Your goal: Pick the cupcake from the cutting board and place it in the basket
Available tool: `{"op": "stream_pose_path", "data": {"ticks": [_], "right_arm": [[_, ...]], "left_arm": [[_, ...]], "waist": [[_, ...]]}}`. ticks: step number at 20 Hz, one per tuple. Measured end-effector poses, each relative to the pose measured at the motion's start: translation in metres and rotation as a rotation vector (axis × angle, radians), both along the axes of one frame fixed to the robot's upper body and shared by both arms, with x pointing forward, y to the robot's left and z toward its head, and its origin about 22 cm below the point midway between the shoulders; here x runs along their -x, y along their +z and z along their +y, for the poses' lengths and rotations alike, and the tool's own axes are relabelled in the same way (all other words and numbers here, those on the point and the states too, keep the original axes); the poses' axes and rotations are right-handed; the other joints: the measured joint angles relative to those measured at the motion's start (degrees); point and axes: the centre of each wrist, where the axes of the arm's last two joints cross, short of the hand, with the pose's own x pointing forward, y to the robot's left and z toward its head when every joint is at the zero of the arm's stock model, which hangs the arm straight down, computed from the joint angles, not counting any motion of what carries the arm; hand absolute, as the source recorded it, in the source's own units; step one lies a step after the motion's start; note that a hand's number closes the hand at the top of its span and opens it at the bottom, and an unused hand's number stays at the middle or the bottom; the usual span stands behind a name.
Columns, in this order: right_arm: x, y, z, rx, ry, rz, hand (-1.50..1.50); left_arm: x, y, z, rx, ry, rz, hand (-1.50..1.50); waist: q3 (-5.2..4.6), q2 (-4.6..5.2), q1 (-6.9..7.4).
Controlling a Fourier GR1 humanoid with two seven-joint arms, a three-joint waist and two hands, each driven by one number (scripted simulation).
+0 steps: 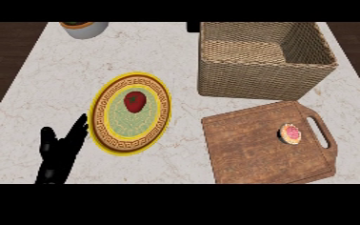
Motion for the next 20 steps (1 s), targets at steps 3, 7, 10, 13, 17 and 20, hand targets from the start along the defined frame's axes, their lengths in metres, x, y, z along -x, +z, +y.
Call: {"op": "stream_pose_path", "data": {"ticks": [3, 7, 10, 13, 17, 20], "right_arm": [[0.002, -0.015, 0.001, -0.028, 0.0, -0.002, -1.5], [-0.001, -0.045, 0.004, -0.053, -0.006, -0.008, -1.5], [-0.001, -0.063, 0.008, -0.068, -0.004, -0.019, -1.5], [-0.006, -0.083, 0.009, -0.052, -0.01, -0.012, -1.5], [-0.012, -0.105, 0.011, -0.014, -0.017, 0.014, -1.5], [-0.015, -0.123, 0.012, -0.008, -0.02, 0.018, -1.5]], "left_arm": [[0.001, 0.003, 0.004, -0.007, 0.0, 0.002, 0.0], [0.001, 0.003, 0.001, -0.01, -0.006, -0.008, 0.0], [-0.001, 0.001, -0.003, 0.0, -0.007, 0.0, 0.0], [-0.003, 0.001, 0.002, -0.001, -0.011, 0.004, 0.0], [0.0, 0.005, -0.001, -0.005, -0.009, 0.006, 0.0], [-0.001, 0.002, -0.005, -0.004, -0.012, 0.003, 0.0]], "waist": [[-0.04, 0.06, 0.08], [-0.04, 0.14, 0.33], [0.04, 0.12, 0.37], [0.11, 0.1, 0.54], [0.0, 0.18, 0.63], [0.01, 0.17, 0.56]]}}
